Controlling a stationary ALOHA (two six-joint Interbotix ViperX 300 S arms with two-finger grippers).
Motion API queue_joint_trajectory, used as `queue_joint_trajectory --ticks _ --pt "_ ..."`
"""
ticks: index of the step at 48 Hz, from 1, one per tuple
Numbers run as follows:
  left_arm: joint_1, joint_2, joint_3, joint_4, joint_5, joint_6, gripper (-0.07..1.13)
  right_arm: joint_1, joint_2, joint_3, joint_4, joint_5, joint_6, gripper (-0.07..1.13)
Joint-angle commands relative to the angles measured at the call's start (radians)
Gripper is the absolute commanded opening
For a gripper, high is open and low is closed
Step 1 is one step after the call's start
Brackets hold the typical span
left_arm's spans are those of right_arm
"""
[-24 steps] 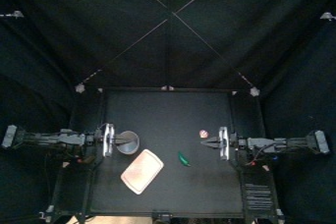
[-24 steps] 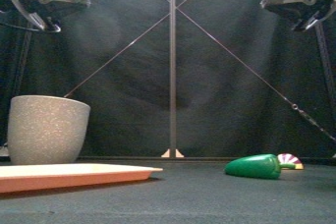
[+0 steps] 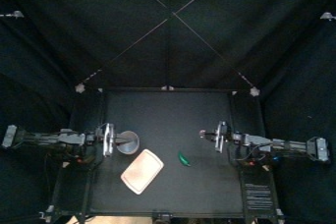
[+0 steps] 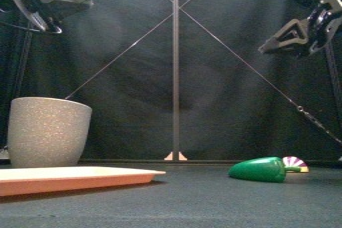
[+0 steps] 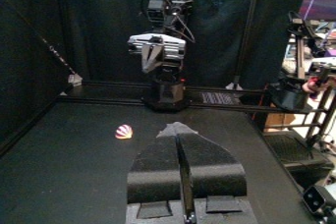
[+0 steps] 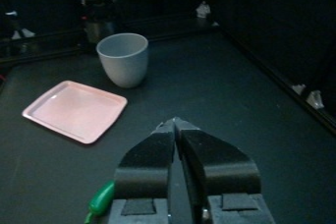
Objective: Pick the onion then place it in the grey bowl
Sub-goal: Pick the onion
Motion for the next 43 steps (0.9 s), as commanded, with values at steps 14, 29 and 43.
queue_joint_trajectory --ticks 14,29,43 --pt "0.002 0.005 -0.025 -0.020 -0.006 0.002 0.00 -0.123 0.095 0.032 0.032 0.140 0.014 0.99" --pt "0.025 0.005 -0.020 -0.020 -0.005 0.002 0.00 -0.207 0.351 0.032 0.028 0.186 0.014 0.99" --pt "0.035 0.005 -0.008 -0.020 -0.005 0.002 0.00 -0.281 0.518 0.005 -0.017 0.187 0.012 0.99"
